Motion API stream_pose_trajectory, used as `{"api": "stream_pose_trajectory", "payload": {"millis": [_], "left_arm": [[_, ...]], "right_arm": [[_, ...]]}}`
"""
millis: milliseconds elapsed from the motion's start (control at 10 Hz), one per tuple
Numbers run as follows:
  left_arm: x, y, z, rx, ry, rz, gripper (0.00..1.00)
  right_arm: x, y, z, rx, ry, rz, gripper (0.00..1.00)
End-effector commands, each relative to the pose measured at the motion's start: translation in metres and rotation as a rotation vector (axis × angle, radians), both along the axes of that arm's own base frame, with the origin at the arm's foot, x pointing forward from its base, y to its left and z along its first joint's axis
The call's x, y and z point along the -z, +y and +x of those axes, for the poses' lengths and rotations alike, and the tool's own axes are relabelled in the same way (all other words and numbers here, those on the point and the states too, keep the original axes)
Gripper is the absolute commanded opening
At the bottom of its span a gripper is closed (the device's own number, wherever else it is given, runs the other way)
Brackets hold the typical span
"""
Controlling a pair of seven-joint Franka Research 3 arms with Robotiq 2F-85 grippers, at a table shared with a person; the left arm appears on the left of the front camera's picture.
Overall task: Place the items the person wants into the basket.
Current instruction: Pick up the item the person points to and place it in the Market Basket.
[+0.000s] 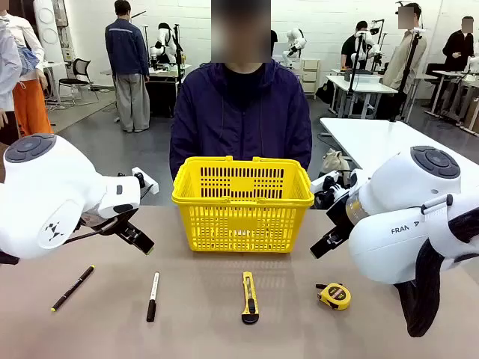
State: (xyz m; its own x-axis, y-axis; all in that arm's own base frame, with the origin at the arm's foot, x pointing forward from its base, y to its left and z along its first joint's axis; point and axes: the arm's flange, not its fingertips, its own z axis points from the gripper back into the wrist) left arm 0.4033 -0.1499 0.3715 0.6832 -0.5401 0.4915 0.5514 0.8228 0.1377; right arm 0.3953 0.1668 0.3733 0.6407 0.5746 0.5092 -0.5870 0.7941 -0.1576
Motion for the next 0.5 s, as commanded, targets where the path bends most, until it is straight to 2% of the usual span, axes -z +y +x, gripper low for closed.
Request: {"api": "stream_pose_trajectory", "payload": {"millis": [0,400], "left_arm": [[0.0000,0.0000,0.0000,0.000,0.000,0.000,1.00],[0.0000,0.0000,0.0000,0.000,0.000,0.000,1.00]], "right_arm": [[0.0000,0.0000,0.0000,0.000,0.000,0.000,1.00],[0.0000,0.0000,0.0000,0.000,0.000,0.000,1.00]]}}
